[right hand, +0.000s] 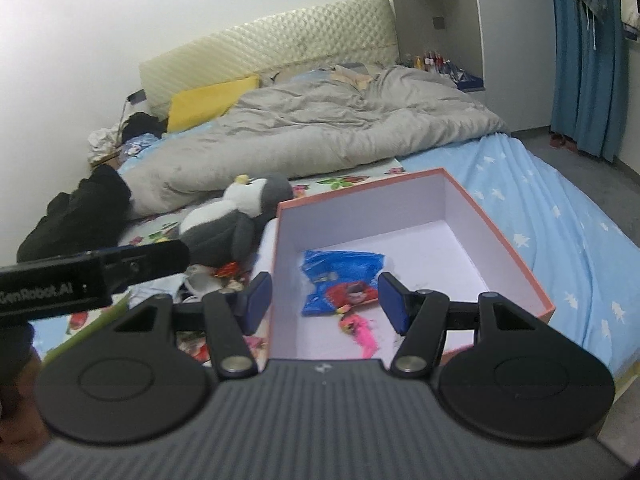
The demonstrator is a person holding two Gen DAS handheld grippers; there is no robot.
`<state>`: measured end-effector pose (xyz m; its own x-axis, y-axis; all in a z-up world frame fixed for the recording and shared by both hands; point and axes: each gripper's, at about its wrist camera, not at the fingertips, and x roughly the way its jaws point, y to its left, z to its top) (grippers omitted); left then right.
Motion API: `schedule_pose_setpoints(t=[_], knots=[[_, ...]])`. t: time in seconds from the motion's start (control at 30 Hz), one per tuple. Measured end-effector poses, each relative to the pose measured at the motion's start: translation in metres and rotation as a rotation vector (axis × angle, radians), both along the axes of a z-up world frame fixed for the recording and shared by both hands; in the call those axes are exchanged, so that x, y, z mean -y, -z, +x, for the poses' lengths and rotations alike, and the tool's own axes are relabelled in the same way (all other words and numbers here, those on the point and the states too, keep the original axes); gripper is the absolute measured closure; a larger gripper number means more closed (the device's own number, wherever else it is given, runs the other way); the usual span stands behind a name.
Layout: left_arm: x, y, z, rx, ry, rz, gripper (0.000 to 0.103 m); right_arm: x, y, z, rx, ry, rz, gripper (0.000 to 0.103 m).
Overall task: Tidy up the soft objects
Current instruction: 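Withdraw both open grippers from the shoebox back toward the pile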
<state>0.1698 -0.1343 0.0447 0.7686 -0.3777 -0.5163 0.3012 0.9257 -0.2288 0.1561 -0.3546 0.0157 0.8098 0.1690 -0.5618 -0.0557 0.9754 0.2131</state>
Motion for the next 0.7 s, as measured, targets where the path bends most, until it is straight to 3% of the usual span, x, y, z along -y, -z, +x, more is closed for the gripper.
schedule_pose_setpoints(t=[0.3,0.7], knots=[[-0.058,-0.001,-0.063,0.016,-0.084,-0.015,0.018,-0.043,-0.004,-0.043,0.026,-0.051,0.000,0.042],[-0.124,0.040,-0.108,-0.065,-0.209,0.036,0.012,-0.102,0.024,-0.081,0.013,-0.136,0.004,0.042]])
